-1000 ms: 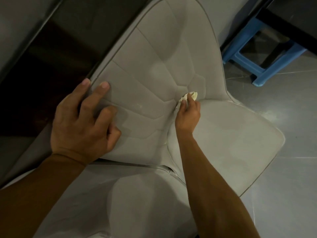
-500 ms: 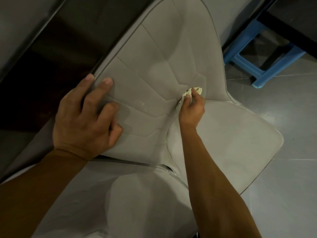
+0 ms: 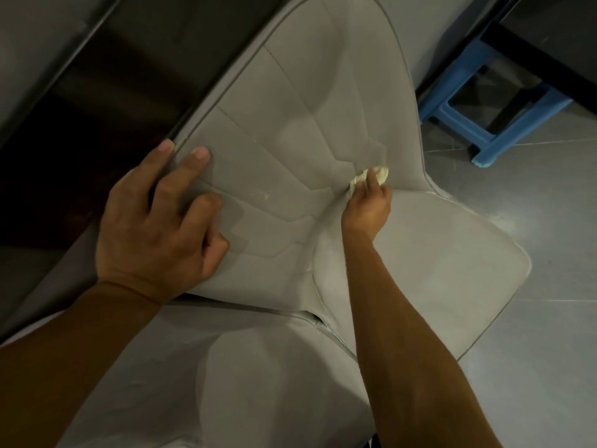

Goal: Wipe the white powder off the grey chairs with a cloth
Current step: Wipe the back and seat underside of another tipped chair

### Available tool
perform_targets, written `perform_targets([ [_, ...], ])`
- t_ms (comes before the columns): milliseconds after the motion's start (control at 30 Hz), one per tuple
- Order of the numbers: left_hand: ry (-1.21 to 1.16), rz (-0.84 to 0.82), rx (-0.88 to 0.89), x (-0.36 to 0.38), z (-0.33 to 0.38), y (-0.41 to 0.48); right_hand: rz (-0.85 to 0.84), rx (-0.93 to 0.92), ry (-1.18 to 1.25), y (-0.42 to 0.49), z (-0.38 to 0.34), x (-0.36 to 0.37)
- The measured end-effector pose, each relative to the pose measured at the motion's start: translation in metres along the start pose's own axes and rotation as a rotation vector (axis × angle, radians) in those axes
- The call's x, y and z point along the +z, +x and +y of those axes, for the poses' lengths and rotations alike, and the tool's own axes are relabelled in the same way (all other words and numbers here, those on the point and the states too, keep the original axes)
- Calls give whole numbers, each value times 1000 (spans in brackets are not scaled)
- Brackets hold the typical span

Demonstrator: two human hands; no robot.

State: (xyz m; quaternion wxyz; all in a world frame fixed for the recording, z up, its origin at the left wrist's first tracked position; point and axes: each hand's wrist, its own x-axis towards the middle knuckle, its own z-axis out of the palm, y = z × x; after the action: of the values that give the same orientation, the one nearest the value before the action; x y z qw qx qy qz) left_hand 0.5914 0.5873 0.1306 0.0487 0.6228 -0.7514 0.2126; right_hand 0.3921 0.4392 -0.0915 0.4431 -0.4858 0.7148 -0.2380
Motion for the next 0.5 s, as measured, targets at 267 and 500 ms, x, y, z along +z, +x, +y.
perform_targets([
  [267, 0, -8, 10, 2, -2, -1, 247, -253, 106, -5, 0, -17],
  [500, -16, -3, 1, 2, -1, -2, 9, 132, 29, 8, 16, -12],
])
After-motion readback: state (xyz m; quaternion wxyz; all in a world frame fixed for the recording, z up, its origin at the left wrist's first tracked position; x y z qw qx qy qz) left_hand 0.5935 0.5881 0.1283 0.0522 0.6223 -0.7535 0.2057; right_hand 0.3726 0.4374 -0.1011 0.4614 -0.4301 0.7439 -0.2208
